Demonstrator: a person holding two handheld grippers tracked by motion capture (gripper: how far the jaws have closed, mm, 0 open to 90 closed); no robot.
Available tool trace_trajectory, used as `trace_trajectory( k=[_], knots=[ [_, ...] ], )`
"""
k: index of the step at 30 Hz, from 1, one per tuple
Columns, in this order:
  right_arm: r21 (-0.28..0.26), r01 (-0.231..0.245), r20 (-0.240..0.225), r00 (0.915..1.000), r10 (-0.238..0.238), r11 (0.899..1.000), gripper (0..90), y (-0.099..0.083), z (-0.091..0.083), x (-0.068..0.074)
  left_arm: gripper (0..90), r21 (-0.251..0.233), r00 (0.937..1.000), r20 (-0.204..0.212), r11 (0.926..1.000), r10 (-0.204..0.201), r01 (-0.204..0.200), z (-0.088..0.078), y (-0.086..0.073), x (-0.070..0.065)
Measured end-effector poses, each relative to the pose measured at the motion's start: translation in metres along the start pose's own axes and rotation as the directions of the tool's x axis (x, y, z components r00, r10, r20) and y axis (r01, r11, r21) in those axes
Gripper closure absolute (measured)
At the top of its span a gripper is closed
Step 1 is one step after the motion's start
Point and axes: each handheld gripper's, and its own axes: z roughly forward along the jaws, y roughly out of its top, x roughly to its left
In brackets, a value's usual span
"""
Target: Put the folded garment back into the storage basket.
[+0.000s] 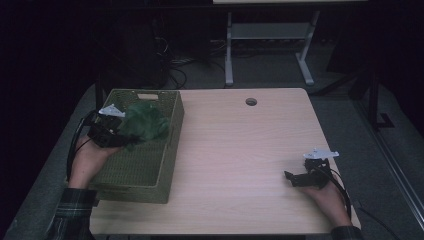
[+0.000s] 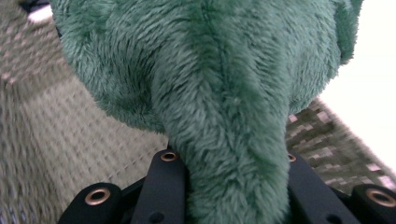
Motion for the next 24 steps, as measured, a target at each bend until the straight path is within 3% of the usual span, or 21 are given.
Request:
trace_trajectory(
  k=[6, 17, 24],
  knots=[
    [0.001, -0.002, 0.0, 1.0, 0.002, 1.0, 0.2, 0.0, 0.0, 0.0, 74.6, 0.014, 0.999, 0.001, 0.9989, -0.044, 0.044, 0.017, -0.021, 0.015],
    [0.0, 0.0, -0.001, 1.0, 0.0, 1.0, 0.2, 0.0, 0.0, 0.0, 74.4, 0.062, 0.9987, -0.002, 0.9968, -0.05, 0.05, 0.05, -0.043, 0.023],
    [0.0, 0.0, 0.0, 1.0, 0.0, 1.0, 0.2, 0.0, 0.0, 0.0, 73.0, 0.1, 0.9988, -0.008, 0.9938, -0.048, 0.048, 0.062, -0.048, 0.025]
  ],
)
